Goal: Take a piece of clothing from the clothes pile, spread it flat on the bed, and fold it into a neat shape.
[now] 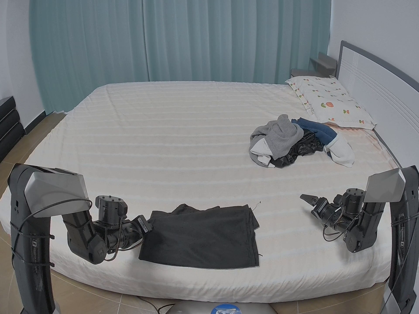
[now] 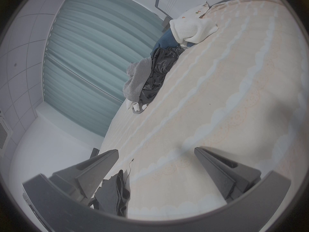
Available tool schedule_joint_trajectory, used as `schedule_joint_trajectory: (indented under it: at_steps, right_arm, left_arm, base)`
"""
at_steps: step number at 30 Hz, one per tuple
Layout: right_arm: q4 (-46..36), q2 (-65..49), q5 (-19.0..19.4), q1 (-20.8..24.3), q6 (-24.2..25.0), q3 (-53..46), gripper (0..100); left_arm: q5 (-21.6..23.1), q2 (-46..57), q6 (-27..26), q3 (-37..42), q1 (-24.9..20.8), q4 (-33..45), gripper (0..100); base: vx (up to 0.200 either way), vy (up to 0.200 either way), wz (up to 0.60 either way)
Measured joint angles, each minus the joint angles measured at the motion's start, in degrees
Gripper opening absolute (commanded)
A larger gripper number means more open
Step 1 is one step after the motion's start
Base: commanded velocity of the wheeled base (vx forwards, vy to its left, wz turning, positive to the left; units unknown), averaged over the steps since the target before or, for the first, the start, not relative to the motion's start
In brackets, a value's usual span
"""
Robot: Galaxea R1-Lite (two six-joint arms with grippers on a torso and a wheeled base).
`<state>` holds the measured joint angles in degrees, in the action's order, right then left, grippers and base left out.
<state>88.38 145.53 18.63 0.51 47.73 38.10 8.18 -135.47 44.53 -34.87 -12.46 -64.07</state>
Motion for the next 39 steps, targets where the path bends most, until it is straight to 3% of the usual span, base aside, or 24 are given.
schedule_joint_trajectory:
  at_steps: [5,6,29,30,39]
  right_arm:
    - [0.0,0.0,0.0,0.1,-0.1,0.0,100]
    - [0.0,0.0,0.0,0.2,-0.1,0.0,100]
    - [0.0,0.0,0.0,-0.4,-0.1,0.4,100]
    - [0.0,0.0,0.0,-0.4,-0.1,0.4,100]
    - [0.0,0.0,0.0,-0.4,-0.1,0.4,100]
  left_arm:
    - [0.1,0.0,-0.2,0.2,0.0,-0.1,0]
    - [0.1,0.0,-0.2,0.1,0.0,-0.1,100]
    - [0.0,-2.0,-3.4,-1.5,-0.9,-2.9,100]
    - [0.0,-2.0,-3.6,-1.3,-1.0,-2.9,0]
    - [-0.1,-2.4,-4.1,-1.4,-1.3,-2.9,0]
  base:
    - [0.000,0.000,0.00]
    - [0.000,0.000,0.00]
    - [0.000,0.000,0.00]
    - [0.000,0.000,0.00]
    - [0.000,0.000,0.00]
